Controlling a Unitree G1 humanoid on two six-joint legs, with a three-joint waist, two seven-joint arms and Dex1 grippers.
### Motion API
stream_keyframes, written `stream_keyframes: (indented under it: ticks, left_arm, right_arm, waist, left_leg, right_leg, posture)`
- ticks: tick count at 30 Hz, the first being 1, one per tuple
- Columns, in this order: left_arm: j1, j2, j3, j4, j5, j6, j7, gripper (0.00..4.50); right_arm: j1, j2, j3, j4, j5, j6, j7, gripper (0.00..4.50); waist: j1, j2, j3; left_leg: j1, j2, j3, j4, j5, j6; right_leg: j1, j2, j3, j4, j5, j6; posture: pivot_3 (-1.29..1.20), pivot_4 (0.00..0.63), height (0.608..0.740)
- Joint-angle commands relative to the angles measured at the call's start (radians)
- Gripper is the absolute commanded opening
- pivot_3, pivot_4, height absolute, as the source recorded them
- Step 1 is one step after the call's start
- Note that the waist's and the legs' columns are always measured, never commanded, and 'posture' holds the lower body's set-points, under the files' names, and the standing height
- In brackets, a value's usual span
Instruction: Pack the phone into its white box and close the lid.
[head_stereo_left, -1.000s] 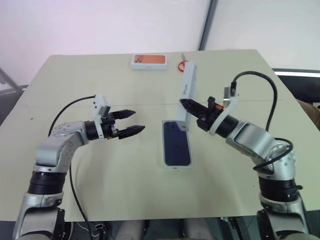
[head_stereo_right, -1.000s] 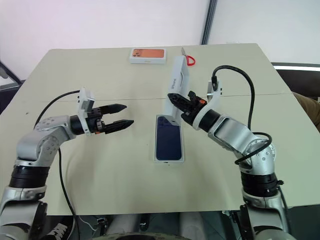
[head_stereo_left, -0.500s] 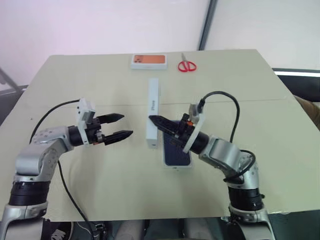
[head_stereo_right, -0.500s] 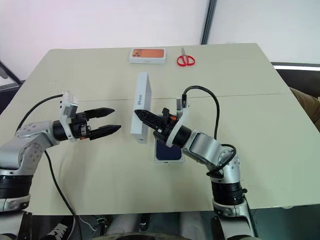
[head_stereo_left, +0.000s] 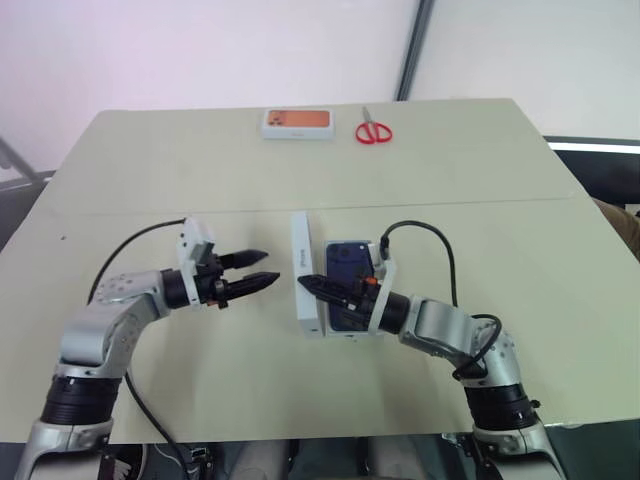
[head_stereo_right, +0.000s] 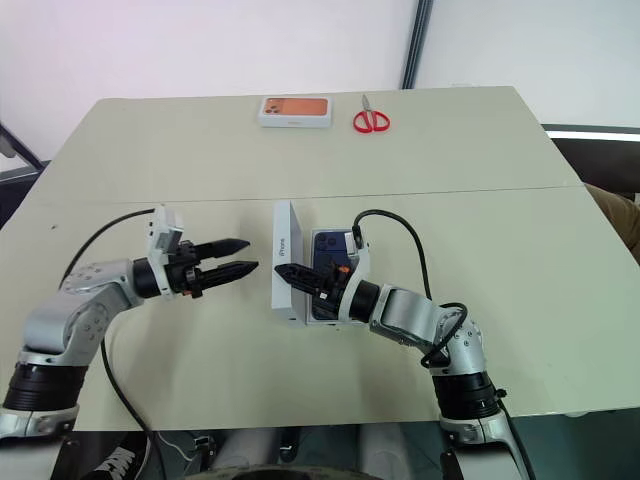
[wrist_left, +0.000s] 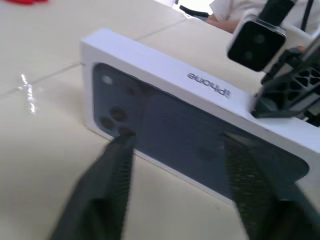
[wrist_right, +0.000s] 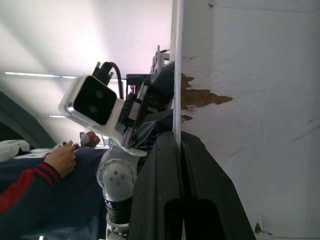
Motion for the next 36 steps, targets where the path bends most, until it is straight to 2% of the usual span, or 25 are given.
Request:
stream_keyframes:
  ticks: [1, 2, 6, 9, 11, 13, 16, 19, 21, 23, 26, 28, 31, 33, 36]
  left_arm:
    - [0.010, -0.021, -0.041, -0.040, 0.002, -0.002, -0.006, 0.56]
    - [0.011, -0.031, -0.054, -0.040, 0.003, -0.004, -0.004, 0.03]
    - [-0.005, -0.081, -0.098, -0.016, 0.053, -0.053, 0.027, 0.03]
    - [-0.032, -0.114, -0.096, -0.004, 0.039, -0.033, 0.043, 0.00]
    - [-0.038, -0.122, -0.098, -0.007, 0.041, -0.033, 0.045, 0.00]
    - [-0.039, -0.131, -0.103, -0.008, 0.048, -0.042, 0.047, 0.00]
    - [-0.048, -0.150, -0.121, 0.001, 0.061, -0.051, 0.051, 0.00]
    - [-0.059, -0.181, -0.140, 0.011, 0.076, -0.059, 0.065, 0.00]
    - [-0.064, -0.207, -0.151, 0.010, 0.074, -0.052, 0.074, 0.00]
    - [-0.068, -0.232, -0.172, 0.021, 0.087, -0.061, 0.078, 0.00]
    - [-0.079, -0.276, -0.204, 0.037, 0.102, -0.074, 0.088, 0.00]
    - [-0.084, -0.285, -0.215, 0.029, 0.100, -0.064, 0.084, 0.00]
    - [-0.088, -0.274, -0.209, 0.020, 0.097, -0.056, 0.081, 0.00]
    - [-0.090, -0.258, -0.196, 0.017, 0.091, -0.049, 0.079, 0.00]
    - [-0.093, -0.225, -0.167, 0.013, 0.079, -0.045, 0.076, 0.00]
  right_arm:
    - [0.002, -0.019, 0.000, -0.020, 0.004, -0.014, 0.017, 0.00]
    - [-0.001, -0.023, -0.004, -0.022, -0.011, -0.016, 0.029, 0.00]
    - [0.009, -0.036, -0.004, -0.026, 0.013, -0.030, 0.040, 0.00]
    - [0.023, -0.062, -0.001, -0.042, -0.011, -0.029, 0.046, 0.85]
    - [0.023, -0.072, -0.015, -0.050, -0.011, -0.046, 0.051, 1.82]
    - [0.011, -0.096, -0.039, -0.053, -0.030, -0.058, 0.055, 3.02]
    - [-0.008, -0.186, -0.079, -0.074, -0.076, -0.026, 0.126, 4.48]
    - [-0.022, -0.304, -0.123, -0.094, -0.165, 0.006, 0.242, 4.48]
    - [-0.020, -0.422, -0.136, -0.118, -0.330, 0.015, 0.373, 4.48]
    - [-0.019, -0.497, -0.173, -0.094, -0.428, -0.003, 0.459, 4.48]
    - [-0.032, -0.531, -0.220, -0.048, -0.560, -0.071, 0.544, 4.48]
    - [-0.017, -0.543, -0.189, -0.073, -0.690, -0.110, 0.601, 4.48]
    - [0.014, -0.559, -0.117, -0.113, -0.902, -0.195, 0.674, 3.72]
    - [0.032, -0.573, -0.057, -0.144, -1.053, -0.266, 0.727, 2.68]
    - [0.045, -0.574, 0.007, -0.174, -1.197, -0.335, 0.789, 0.97]
  waist:
    - [0.000, 0.000, 0.000]
    - [0.001, 0.000, 0.000]
    - [0.003, 0.000, 0.000]
    - [0.005, 0.000, 0.000]
    - [0.004, 0.000, 0.000]
    - [0.002, 0.000, 0.000]
    - [0.003, 0.000, 0.000]
    - [0.008, 0.000, 0.000]
    - [0.009, 0.000, 0.000]
    - [0.009, -0.001, 0.000]
    - [0.007, -0.001, 0.000]
    - [0.004, -0.001, 0.000]
    - [0.004, -0.001, 0.000]
    - [0.005, -0.001, 0.000]
    - [0.006, -0.001, 0.000]
  left_leg:
    - [0.000, 0.000, 0.000, 0.000, 0.000, 0.000]
    - [0.000, 0.000, 0.000, 0.000, 0.000, 0.000]
    - [0.000, 0.000, 0.000, 0.001, 0.000, 0.000]
    - [0.000, 0.000, 0.000, 0.001, 0.000, 0.000]
    - [0.000, 0.000, 0.000, 0.001, 0.000, 0.000]
    - [0.000, 0.000, 0.000, 0.001, 0.000, 0.000]
    - [0.000, 0.000, 0.000, 0.001, 0.000, 0.000]
    - [0.000, -0.001, 0.000, 0.002, 0.000, 0.000]
    - [0.000, -0.001, 0.000, 0.002, 0.000, 0.000]
    - [0.000, -0.001, 0.000, 0.002, 0.000, 0.000]
    - [0.000, -0.001, 0.001, 0.002, 0.000, 0.000]
    - [0.000, -0.001, 0.001, 0.002, 0.000, 0.000]
    - [0.000, 0.000, 0.001, 0.002, 0.000, 0.000]
    - [0.000, 0.000, 0.001, 0.002, 0.000, 0.000]
    - [0.000, -0.001, 0.001, 0.003, 0.000, 0.000]
  right_leg:
    - [0.000, 0.000, 0.000, 0.000, 0.000, 0.000]
    - [0.000, 0.000, 0.000, 0.000, 0.000, 0.000]
    - [0.001, 0.000, 0.000, 0.000, 0.000, 0.000]
    - [0.001, 0.000, 0.000, 0.000, 0.000, 0.000]
    - [0.001, 0.000, 0.000, 0.000, 0.000, 0.000]
    - [0.001, 0.000, 0.000, 0.000, 0.000, 0.000]
    - [0.001, 0.000, 0.000, 0.000, 0.000, 0.000]
    - [0.001, 0.000, 0.000, 0.000, 0.000, 0.000]
    - [0.002, 0.000, -0.001, 0.000, 0.000, 0.000]
    - [0.002, 0.000, -0.001, 0.000, 0.000, 0.000]
    - [0.003, 0.000, -0.002, 0.000, 0.000, 0.000]
    - [0.002, 0.000, -0.001, 0.000, 0.000, 0.001]
    - [0.002, 0.000, -0.001, 0.000, 0.000, 0.001]
    - [0.002, 0.000, -0.001, 0.000, 0.000, 0.001]
    - [0.002, 0.000, -0.001, 0.000, 0.000, 0.001]
  posture:
    - [0.00, 0.150, 0.740]
    - [0.00, 0.150, 0.740]
    - [0.00, 0.150, 0.740]
    - [0.00, 0.150, 0.740]
    - [0.00, 0.150, 0.740]
    - [0.00, 0.150, 0.740]
    - [0.00, 0.150, 0.740]
    - [0.00, 0.150, 0.740]
    - [0.00, 0.150, 0.740]
    - [0.00, 0.150, 0.740]
    - [0.00, 0.150, 0.740]
    - [0.00, 0.150, 0.740]
    - [0.00, 0.150, 0.740]
    - [0.00, 0.150, 0.740]
    - [0.00, 0.150, 0.740]
